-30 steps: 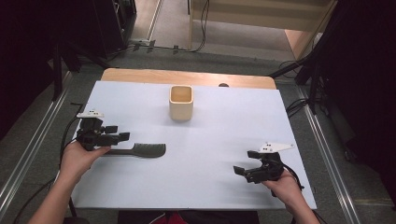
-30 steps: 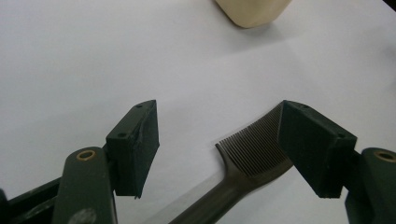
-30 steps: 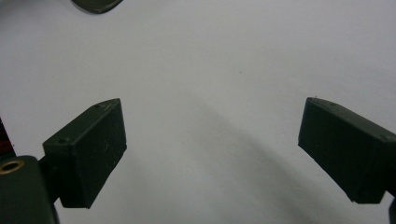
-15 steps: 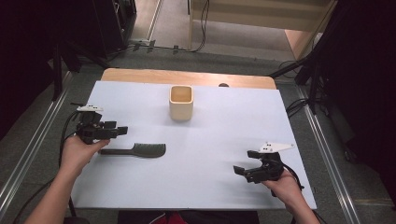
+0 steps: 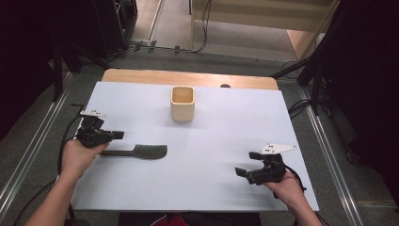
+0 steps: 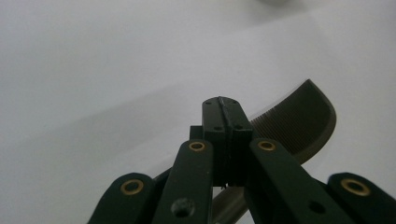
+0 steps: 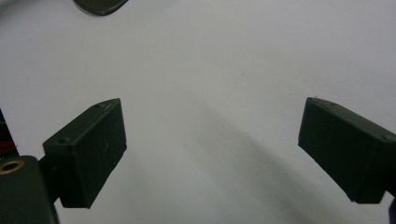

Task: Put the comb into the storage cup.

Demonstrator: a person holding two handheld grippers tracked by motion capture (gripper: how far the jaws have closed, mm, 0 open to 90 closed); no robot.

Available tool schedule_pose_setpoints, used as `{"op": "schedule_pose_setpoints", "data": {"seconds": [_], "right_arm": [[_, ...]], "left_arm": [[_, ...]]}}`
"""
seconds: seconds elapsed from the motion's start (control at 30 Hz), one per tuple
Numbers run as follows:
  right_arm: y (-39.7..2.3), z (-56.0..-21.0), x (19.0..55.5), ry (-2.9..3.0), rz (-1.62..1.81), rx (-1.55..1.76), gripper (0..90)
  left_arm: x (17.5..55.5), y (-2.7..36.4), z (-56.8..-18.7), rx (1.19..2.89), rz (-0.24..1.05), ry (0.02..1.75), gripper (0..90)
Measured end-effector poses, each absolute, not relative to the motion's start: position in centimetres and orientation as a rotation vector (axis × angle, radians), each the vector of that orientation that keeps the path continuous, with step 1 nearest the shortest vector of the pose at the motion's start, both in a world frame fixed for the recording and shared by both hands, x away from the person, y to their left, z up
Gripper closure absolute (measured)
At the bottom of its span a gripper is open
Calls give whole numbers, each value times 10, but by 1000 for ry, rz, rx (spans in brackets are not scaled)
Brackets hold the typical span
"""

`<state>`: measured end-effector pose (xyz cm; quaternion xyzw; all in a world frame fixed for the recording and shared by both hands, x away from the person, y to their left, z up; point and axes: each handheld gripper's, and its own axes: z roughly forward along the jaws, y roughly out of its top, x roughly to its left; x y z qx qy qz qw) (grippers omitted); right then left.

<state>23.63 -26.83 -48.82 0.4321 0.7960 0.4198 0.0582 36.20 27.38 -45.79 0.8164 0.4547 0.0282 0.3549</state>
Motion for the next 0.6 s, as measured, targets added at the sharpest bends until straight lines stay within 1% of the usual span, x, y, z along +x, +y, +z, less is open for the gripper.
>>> {"op": "schedule_pose_setpoints", "data": {"seconds": [0.3, 0.6], "right_arm": [[-268, -488, 236, 2411, 1275, 1308, 61], [-267, -488, 236, 2412, 1277, 1306, 61]], "left_arm": [[360, 282, -471, 2126, 80, 1183, 900], [356, 285, -480, 2154, 44, 1202, 900]]}}
